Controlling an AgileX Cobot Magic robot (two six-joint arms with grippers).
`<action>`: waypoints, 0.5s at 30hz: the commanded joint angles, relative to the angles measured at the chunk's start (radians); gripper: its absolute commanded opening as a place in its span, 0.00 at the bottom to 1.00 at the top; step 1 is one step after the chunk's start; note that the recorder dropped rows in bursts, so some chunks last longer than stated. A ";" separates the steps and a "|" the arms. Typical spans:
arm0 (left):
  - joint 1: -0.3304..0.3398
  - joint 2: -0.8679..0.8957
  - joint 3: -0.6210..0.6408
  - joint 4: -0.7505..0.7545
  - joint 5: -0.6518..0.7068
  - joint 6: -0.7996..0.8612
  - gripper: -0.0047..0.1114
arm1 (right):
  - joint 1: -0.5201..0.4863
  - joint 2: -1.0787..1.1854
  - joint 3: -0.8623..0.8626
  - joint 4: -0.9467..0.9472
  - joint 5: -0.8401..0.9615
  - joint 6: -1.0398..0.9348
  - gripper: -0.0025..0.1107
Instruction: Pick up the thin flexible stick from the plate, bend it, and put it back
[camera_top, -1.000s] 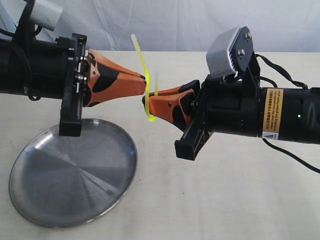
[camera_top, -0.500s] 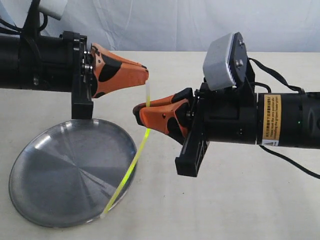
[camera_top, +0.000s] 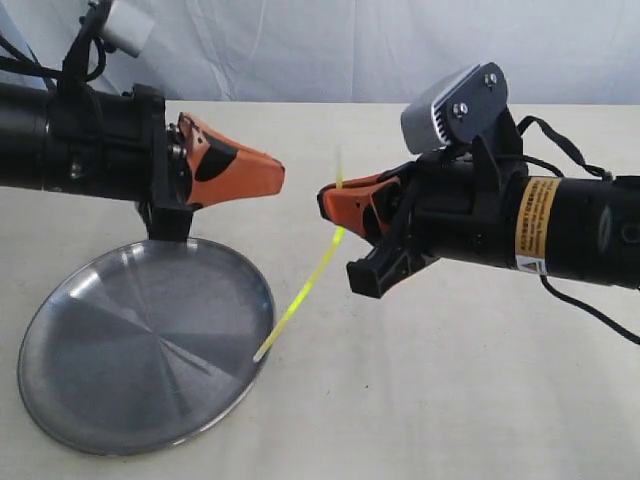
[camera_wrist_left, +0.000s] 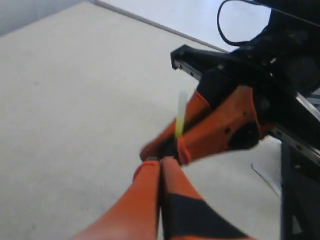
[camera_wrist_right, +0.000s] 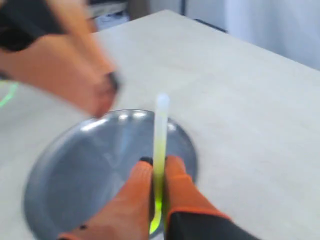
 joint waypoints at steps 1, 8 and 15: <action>-0.001 -0.006 -0.004 0.225 0.004 -0.312 0.06 | -0.002 -0.002 0.002 0.081 0.018 -0.065 0.01; -0.003 -0.004 -0.004 0.273 0.058 -0.410 0.43 | -0.002 -0.002 0.002 0.118 -0.030 -0.065 0.01; -0.003 0.040 -0.004 0.245 0.120 -0.406 0.52 | -0.002 -0.002 0.002 0.203 -0.101 -0.127 0.01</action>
